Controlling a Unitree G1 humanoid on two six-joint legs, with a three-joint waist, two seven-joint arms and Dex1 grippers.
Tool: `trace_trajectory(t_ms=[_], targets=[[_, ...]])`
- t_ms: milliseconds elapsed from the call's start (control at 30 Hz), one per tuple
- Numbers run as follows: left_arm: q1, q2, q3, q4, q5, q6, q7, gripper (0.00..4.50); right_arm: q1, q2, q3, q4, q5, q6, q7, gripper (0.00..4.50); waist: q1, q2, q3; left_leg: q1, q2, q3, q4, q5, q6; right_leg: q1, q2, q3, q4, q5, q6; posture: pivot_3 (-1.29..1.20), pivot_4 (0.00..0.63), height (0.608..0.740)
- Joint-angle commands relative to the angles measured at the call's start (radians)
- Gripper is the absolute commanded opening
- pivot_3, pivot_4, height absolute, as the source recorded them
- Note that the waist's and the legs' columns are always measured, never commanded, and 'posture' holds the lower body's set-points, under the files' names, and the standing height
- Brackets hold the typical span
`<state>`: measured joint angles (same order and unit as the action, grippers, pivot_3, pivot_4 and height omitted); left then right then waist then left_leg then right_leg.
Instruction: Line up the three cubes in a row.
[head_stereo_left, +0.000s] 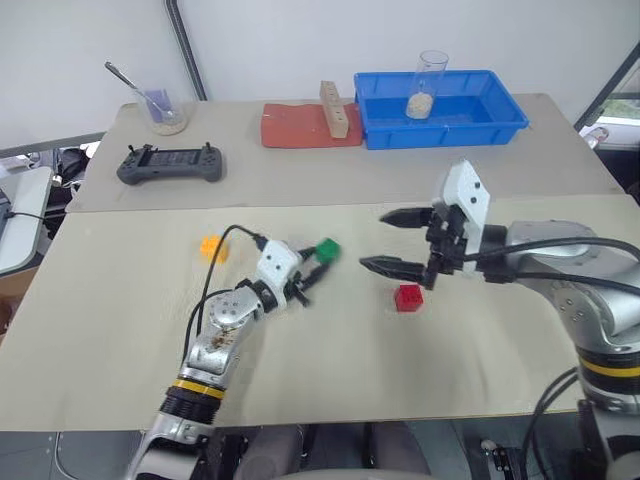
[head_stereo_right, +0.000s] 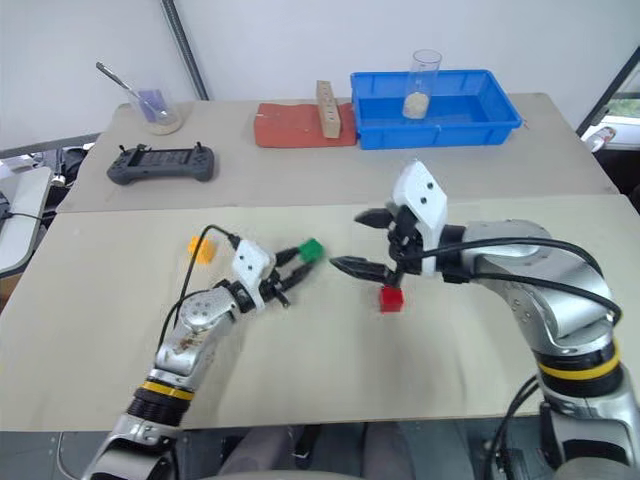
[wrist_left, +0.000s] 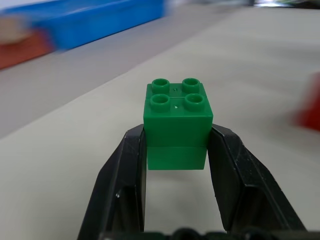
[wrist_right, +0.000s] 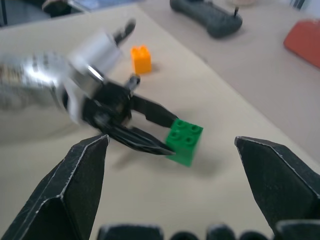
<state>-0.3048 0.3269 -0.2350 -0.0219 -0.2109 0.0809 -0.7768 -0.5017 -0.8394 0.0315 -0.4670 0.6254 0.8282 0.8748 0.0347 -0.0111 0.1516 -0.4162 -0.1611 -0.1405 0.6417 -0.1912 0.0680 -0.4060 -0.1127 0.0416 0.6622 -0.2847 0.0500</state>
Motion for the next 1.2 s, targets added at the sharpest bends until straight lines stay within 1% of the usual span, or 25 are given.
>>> trace_trajectory(t_ms=[33,133,200,433,600,967,1033,1100,1133,1200], targets=[[-0.014,0.070,-0.051,-0.057,-0.054,0.019,-0.190,1.25,0.061,-0.078,-0.051,-0.016,-0.015,-0.101,0.122,4.50,-0.003,0.000,0.000,0.000,0.001,0.000,0.000,0.000,0.000,0.000,0.000,0.000,-0.001,0.000,0.000,0.00,0.150,0.740],[-0.057,0.061,-0.090,-0.006,-0.053,0.027,-0.257,1.25,0.140,-0.156,-0.073,-0.012,-0.041,-0.179,0.214,4.50,-0.009,0.000,0.000,0.000,0.001,0.000,0.000,0.000,0.000,0.000,0.000,0.000,0.000,0.000,0.000,0.00,0.150,0.740],[-0.083,0.046,-0.108,0.046,-0.027,0.006,-0.277,1.25,0.165,-0.175,-0.091,-0.007,-0.037,-0.196,0.236,4.50,-0.009,0.000,0.000,0.000,0.001,0.000,0.000,0.000,0.000,0.001,0.000,0.000,-0.001,0.000,0.000,0.00,0.150,0.740],[-0.154,-0.010,-0.128,0.235,0.034,-0.099,-0.307,1.25,0.165,-0.154,-0.100,0.014,-0.040,-0.207,0.213,4.50,-0.017,-0.001,0.000,0.000,0.002,0.001,0.000,0.000,0.001,0.001,-0.001,0.000,-0.001,0.000,0.000,0.00,0.150,0.740],[-0.207,-0.045,-0.107,0.341,0.057,-0.154,-0.298,1.25,0.170,-0.145,-0.103,0.012,-0.037,-0.206,0.200,4.50,-0.013,-0.001,0.000,0.000,0.002,0.001,0.000,0.000,0.001,0.001,-0.002,0.000,-0.001,0.000,0.000,0.00,0.150,0.740],[-0.240,-0.070,-0.100,0.413,0.058,-0.192,-0.331,1.25,0.147,-0.142,-0.088,0.010,-0.034,-0.193,0.187,4.50,-0.015,-0.001,0.000,0.000,0.001,0.001,0.001,0.000,0.001,0.001,-0.001,0.000,0.000,0.000,0.000,0.00,0.150,0.740],[-0.241,-0.067,-0.096,0.413,0.054,-0.185,-0.342,2.30,0.141,-0.139,-0.083,0.011,-0.033,-0.191,0.185,4.50,-0.016,-0.001,0.000,0.000,0.001,0.001,0.001,0.000,0.001,0.001,-0.001,0.000,0.000,0.000,0.000,0.00,0.150,0.740],[-0.244,-0.063,-0.092,0.415,0.052,-0.180,-0.351,3.15,0.135,-0.135,-0.078,0.013,-0.034,-0.189,0.183,4.50,-0.017,-0.001,0.000,0.000,0.001,0.001,0.001,0.000,0.001,0.001,-0.001,0.000,0.000,0.000,0.000,0.00,0.150,0.740],[-0.246,-0.061,-0.088,0.416,0.053,-0.180,-0.352,3.73,0.132,-0.132,-0.075,0.014,-0.035,-0.190,0.183,4.50,-0.017,-0.001,0.000,0.000,0.001,0.001,0.001,0.000,0.001,0.001,-0.001,0.000,0.000,0.000,0.000,0.00,0.150,0.740],[-0.248,-0.053,-0.079,0.410,0.051,-0.176,-0.353,4.48,0.126,-0.125,-0.069,0.018,-0.038,-0.191,0.181,4.50,-0.018,-0.001,0.000,0.000,0.001,0.001,0.001,0.000,0.001,0.001,-0.001,0.000,0.000,0.000,0.000,0.00,0.150,0.740]])
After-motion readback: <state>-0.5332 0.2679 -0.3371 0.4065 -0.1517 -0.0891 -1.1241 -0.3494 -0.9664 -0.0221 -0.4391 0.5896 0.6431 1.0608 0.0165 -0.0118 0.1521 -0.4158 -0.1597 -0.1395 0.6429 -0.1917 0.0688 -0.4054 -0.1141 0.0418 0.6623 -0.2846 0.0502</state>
